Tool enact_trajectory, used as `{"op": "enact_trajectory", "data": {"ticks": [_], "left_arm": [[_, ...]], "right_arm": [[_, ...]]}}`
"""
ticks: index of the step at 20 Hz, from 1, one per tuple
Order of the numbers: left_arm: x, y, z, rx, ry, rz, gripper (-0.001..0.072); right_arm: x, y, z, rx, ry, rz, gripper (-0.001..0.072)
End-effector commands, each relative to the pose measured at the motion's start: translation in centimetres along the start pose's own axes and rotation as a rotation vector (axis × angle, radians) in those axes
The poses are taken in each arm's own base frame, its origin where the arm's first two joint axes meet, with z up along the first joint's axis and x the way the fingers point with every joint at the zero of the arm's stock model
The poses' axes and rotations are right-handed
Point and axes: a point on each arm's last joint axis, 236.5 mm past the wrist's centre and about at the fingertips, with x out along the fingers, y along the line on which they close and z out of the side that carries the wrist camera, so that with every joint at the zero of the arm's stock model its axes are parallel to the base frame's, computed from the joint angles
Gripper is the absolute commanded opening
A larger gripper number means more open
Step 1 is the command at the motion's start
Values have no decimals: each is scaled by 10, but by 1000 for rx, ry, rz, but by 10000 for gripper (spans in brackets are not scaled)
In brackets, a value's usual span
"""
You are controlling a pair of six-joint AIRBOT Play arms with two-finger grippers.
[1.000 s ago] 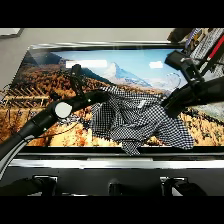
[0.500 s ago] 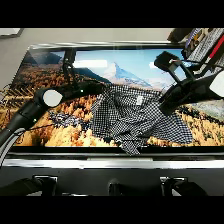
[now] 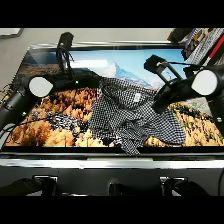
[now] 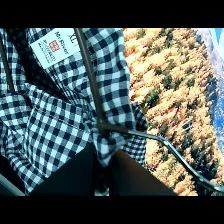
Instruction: Fold the clothes and pants, and hang the long-sleeved shirts on hangers.
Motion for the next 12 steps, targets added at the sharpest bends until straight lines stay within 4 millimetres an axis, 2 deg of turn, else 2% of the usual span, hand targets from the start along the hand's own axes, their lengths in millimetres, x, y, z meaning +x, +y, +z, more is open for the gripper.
{"op": "enact_trajectory", "data": {"ticks": [1,3,5,8,12], "left_arm": [[-10,-10,5,15,24,-17,18],[-12,-10,7,19,23,-17,19],[-10,-2,1,48,47,15,19],[-3,8,-16,65,115,42,18],[7,13,-26,57,147,47,18]], "right_arm": [[16,-1,7,40,7,-5,29],[20,-6,6,53,16,-22,29],[17,-9,7,80,7,-38,29],[-4,-8,4,90,-15,-56,29],[-34,-7,-11,105,-12,-86,29]]}}
